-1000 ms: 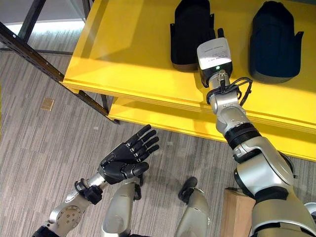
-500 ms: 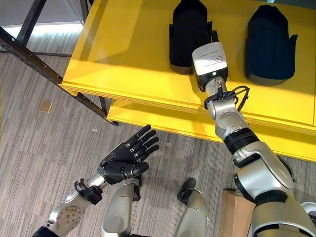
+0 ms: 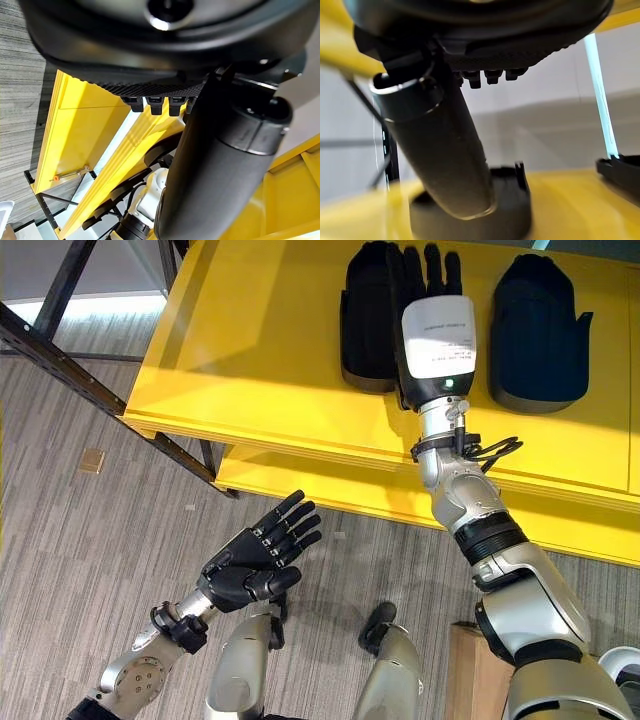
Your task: Move parts from the plastic box to the shelf.
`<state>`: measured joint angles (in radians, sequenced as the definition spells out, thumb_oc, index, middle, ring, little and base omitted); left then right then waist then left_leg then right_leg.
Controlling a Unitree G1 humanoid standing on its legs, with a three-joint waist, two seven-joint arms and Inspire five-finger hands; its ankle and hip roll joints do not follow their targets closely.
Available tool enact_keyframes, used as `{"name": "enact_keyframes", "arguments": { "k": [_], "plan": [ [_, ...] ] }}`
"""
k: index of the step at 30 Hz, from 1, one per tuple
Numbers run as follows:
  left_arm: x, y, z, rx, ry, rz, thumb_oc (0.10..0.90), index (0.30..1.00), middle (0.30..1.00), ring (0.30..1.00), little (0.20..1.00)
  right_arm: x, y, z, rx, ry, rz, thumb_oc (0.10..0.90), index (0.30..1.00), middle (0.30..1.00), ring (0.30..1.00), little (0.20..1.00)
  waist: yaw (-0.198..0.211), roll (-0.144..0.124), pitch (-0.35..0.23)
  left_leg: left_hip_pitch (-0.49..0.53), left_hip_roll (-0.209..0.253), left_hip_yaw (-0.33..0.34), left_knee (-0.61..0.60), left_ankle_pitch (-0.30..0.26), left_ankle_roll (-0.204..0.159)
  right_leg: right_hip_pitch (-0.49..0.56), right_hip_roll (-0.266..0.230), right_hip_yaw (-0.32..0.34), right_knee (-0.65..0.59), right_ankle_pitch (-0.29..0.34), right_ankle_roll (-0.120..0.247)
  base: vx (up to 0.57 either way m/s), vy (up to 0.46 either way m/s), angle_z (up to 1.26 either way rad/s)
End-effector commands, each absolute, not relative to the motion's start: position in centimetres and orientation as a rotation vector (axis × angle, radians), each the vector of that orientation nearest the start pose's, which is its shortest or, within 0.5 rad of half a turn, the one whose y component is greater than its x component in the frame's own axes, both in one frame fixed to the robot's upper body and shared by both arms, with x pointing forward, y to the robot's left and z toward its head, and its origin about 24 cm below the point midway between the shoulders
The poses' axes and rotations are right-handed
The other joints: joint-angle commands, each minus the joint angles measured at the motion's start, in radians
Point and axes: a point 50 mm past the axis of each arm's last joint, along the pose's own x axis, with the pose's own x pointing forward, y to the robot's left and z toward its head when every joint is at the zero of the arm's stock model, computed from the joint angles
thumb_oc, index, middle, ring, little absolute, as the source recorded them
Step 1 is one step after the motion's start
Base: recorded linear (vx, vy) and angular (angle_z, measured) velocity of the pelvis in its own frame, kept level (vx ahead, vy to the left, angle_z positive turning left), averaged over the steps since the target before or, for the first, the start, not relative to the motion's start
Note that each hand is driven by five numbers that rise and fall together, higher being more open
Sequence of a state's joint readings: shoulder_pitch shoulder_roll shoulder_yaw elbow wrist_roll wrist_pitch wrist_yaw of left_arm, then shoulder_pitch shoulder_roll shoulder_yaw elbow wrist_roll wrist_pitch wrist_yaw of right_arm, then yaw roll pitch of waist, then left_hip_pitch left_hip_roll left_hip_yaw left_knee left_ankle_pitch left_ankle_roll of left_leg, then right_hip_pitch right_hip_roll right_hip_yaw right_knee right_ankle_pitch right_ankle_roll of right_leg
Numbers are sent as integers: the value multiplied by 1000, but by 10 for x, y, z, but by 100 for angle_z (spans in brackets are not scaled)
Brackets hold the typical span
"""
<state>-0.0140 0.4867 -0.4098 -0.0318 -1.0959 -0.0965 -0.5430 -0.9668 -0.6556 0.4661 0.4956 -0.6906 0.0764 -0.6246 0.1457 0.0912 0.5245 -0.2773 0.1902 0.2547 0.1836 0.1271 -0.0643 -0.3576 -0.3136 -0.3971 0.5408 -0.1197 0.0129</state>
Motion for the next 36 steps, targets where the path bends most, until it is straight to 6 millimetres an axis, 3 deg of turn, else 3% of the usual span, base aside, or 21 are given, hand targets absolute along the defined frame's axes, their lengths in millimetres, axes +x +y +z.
{"name": "enact_keyframes", "arguments": {
  "k": [1,6,9,13,16,19,22,26,36],
  "plan": [
    [218,110,88,-762,-211,-908,900,1000,1000,1000,1000,329,-156,337,-1027,-1251,-663,900,1000,1000,1000,1000,-22,24,-7,58,6,-10,64,-170,-8,72,61,53,14,-113,22,34,49,-2],
    [214,110,88,-774,-233,-874,900,1000,1000,1000,1000,299,-138,336,-818,-1367,-591,900,1000,1000,1000,1000,-49,22,-16,78,8,8,59,-176,-6,76,64,70,12,-115,20,33,60,-8],
    [213,112,88,-781,-248,-853,900,1000,1000,1000,1000,292,-133,329,-772,-1355,-529,900,1000,1000,1000,1000,-64,19,-22,86,9,17,56,-180,-7,80,69,78,5,-115,20,20,70,-5],
    [212,117,86,-786,-275,-814,900,1000,1000,1000,1000,297,-132,299,-751,-1208,-355,900,1000,1000,1000,1000,-86,12,-39,107,13,35,42,-180,-4,96,81,93,-26,-104,18,9,91,-10],
    [212,123,85,-795,-291,-795,900,1000,1000,1000,1000,295,-143,274,-728,-1100,-287,900,1000,1000,1000,1000,-111,-1,-51,127,17,44,35,-185,-5,114,90,104,-52,-98,21,-5,118,-9],
    [208,134,82,-784,-323,-730,900,1000,1000,1000,1000,281,-177,194,-792,-775,-142,900,1000,1000,1000,1000,-172,-34,-100,185,14,68,-2,-192,6,176,98,127,-148,-66,39,-2,192,-15],
    [203,145,77,-754,-306,-665,900,1000,1000,1000,1000,250,-202,156,-825,-662,-110,900,1000,1000,1000,1000,-214,-64,-149,230,11,78,-33,-186,12,232,102,146,-220,-37,60,36,88,-14],
    [193,160,70,-615,-274,-637,900,1000,1000,1000,1000,222,-215,137,-872,-578,-58,900,1000,1000,1000,1000,-248,-100,-216,276,-2,95,-57,-193,26,286,113,177,-296,0,84,10,73,-25],
    [186,169,71,-533,-220,-746,900,1000,1000,1000,1000,215,-245,128,-929,-442,-198,900,1000,1000,1000,1000,-270,-146,-273,364,-37,193,-93,-234,72,326,60,177,-381,125,178,-83,107,-13]
  ]
}}
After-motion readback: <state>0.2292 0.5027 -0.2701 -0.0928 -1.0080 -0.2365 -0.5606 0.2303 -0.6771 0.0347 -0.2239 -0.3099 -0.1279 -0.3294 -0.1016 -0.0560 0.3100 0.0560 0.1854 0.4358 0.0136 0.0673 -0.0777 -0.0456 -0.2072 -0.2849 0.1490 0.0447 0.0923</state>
